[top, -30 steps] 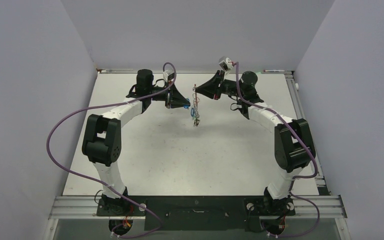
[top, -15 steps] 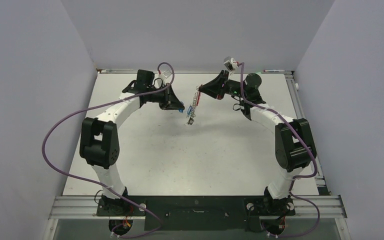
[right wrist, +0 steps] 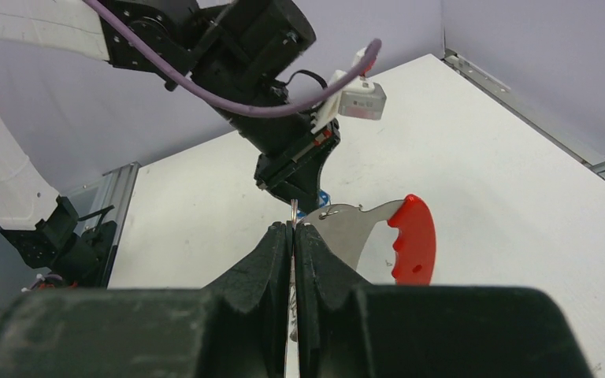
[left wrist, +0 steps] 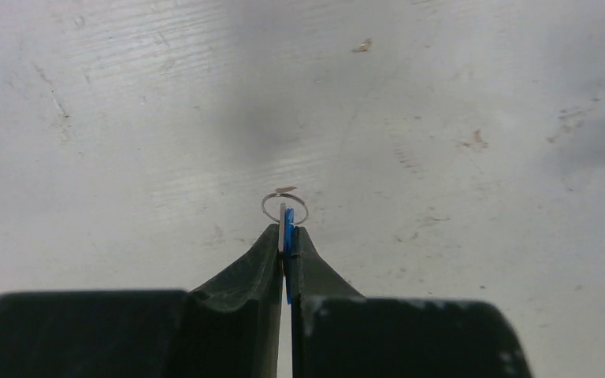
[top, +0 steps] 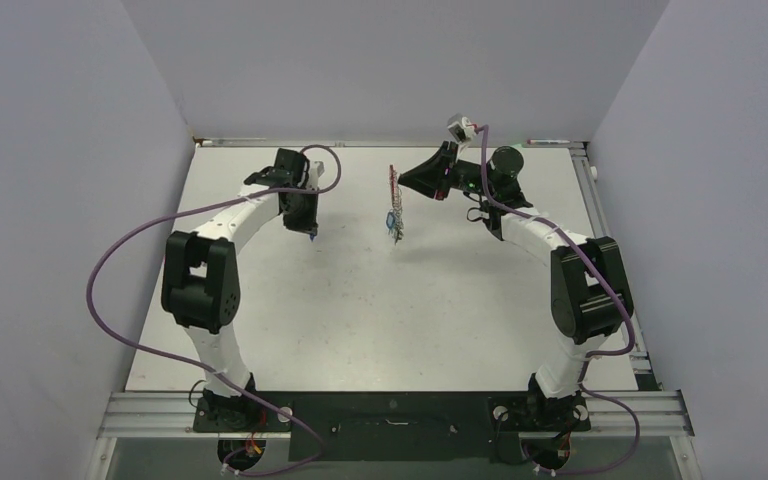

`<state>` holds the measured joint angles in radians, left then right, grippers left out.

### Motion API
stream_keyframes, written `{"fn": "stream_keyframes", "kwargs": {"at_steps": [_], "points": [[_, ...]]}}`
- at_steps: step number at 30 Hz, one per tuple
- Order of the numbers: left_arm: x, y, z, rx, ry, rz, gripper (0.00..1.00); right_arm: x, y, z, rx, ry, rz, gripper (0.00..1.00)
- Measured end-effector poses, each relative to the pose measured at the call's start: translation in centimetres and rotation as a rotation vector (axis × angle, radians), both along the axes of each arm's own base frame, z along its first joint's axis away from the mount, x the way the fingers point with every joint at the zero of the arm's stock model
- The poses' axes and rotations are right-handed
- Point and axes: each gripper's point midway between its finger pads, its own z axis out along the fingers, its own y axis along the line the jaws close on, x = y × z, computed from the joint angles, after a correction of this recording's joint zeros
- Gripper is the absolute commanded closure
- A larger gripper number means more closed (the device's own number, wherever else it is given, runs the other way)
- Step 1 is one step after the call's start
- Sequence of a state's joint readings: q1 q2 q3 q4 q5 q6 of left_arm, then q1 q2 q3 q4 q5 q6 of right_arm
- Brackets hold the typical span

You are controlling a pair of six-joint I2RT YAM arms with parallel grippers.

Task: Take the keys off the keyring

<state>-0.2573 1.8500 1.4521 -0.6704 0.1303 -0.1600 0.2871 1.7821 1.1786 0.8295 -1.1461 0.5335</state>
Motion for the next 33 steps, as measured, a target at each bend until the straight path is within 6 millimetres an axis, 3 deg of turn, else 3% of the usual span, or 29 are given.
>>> {"fn": "stream_keyframes", "kwargs": {"at_steps": [9, 13, 22, 26, 27, 30, 33], "points": [[0.8, 2.8, -5.6, 0.176, 0.106, 0.027, 0.87, -0.1, 0.0, -0.5, -0.010, 0.009, 0.004, 0.95], [1.0, 3.5, -6.1, 0.195, 0.122, 0.041, 0.81, -0.1, 0.0, -0.8, -0.019, 0.014, 0.005, 0.95], [1.0, 3.2, -5.7, 0.125, 0.151, 0.028, 0.41, -0.3, 0.1, -1.6, -0.041, 0.019, 0.013, 0.95], [0.8, 2.5, -3.8, 0.017, 0.144, 0.011, 0.36, -0.6, 0.5, -2.8, -0.078, 0.032, 0.026, 0.95], [0.9, 2.3, -2.9, -0.014, 0.134, 0.007, 0.31, -0.8, 0.7, -3.2, -0.088, 0.034, 0.033, 0.95], [1.8, 1.3, 0.8, -0.117, 0.068, 0.000, 0.15, -1.4, 1.2, -4.3, -0.122, 0.044, 0.055, 0.95], [2.5, -0.3, 5.0, -0.240, -0.008, 0.001, 0.12, -2.0, 1.7, -5.3, -0.160, 0.051, 0.078, 0.95]]}}
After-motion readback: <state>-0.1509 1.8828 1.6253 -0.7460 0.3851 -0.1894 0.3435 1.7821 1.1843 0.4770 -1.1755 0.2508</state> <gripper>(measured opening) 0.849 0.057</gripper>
